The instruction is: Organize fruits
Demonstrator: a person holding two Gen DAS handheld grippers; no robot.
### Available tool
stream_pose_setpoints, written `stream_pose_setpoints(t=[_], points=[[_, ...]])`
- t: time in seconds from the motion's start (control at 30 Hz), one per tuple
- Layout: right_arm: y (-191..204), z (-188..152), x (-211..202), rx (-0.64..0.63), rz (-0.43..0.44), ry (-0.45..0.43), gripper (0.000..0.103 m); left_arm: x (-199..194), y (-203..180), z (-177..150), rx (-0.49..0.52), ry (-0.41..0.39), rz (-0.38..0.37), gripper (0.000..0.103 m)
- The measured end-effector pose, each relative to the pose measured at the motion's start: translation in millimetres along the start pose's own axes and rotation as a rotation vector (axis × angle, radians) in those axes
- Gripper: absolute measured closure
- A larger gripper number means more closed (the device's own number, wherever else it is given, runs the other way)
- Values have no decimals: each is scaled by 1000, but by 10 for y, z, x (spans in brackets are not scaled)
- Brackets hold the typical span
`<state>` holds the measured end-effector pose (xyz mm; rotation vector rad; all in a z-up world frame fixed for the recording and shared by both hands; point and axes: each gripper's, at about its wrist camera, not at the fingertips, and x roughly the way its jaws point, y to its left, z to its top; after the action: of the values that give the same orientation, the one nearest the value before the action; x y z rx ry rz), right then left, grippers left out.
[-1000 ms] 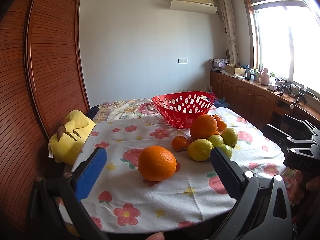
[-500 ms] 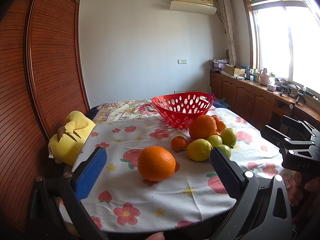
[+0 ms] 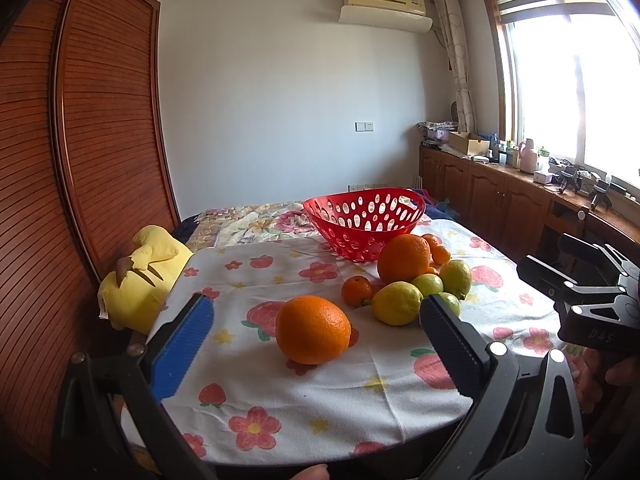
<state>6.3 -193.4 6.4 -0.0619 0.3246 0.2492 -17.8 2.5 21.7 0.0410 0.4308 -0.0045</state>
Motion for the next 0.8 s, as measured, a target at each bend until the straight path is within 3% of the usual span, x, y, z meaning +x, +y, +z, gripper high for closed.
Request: stream_pose_setpoints(t=[0.43, 0.8], points=[[37, -67, 73, -1, 14, 19, 0, 105, 32, -75, -8, 34, -8, 0], [78, -265, 343, -22, 53, 99, 0, 459, 129, -300, -40, 124, -24, 0]])
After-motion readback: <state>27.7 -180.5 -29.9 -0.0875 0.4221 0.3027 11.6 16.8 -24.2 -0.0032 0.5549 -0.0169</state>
